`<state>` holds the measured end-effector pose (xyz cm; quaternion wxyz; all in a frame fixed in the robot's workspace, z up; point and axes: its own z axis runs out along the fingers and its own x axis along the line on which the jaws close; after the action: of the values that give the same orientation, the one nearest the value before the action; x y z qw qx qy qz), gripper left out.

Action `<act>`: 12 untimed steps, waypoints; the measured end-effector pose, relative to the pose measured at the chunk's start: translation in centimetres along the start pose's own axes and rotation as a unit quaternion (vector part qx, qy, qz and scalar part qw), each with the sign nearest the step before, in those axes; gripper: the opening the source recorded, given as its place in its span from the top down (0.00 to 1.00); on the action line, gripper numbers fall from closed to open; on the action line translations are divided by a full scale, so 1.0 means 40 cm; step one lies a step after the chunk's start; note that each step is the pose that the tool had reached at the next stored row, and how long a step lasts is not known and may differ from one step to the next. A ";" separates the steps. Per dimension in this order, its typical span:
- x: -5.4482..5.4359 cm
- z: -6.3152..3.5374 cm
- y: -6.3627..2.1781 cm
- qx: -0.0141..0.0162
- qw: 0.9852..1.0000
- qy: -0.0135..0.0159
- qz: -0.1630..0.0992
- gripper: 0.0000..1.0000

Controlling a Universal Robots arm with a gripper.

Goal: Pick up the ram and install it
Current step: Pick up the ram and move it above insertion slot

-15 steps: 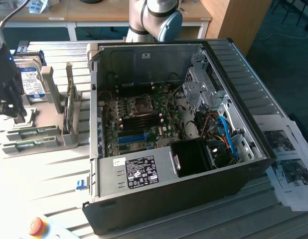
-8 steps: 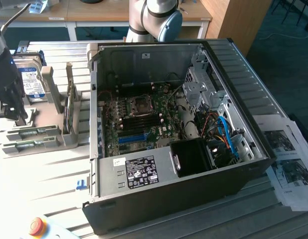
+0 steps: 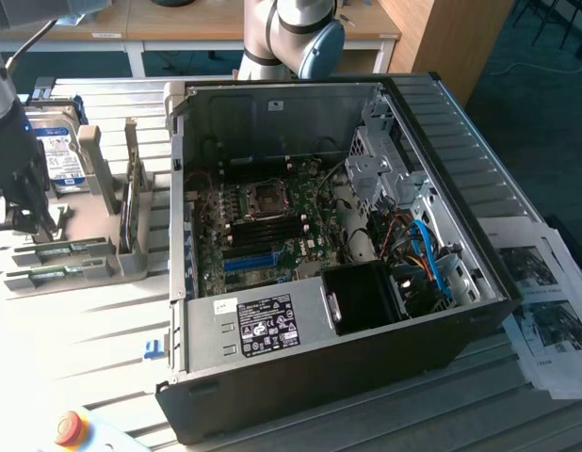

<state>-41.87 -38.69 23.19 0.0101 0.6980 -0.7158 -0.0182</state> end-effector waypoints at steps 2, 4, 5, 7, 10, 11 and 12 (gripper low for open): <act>0.000 0.001 0.000 0.000 1.000 0.000 0.000 0.75; 0.000 0.001 0.000 0.000 1.000 0.000 0.000 0.75; 0.000 0.002 0.000 0.000 1.000 0.000 0.000 0.75; 0.000 0.002 0.000 0.000 1.000 0.000 0.000 0.75; 0.003 0.002 0.000 0.000 1.000 0.000 0.000 0.75; 0.004 0.002 0.000 0.000 1.000 0.000 0.000 0.75; 0.005 0.002 0.000 0.000 1.000 0.000 0.000 0.75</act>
<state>-41.87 -38.89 23.12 0.0101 0.6981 -0.7157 -0.0182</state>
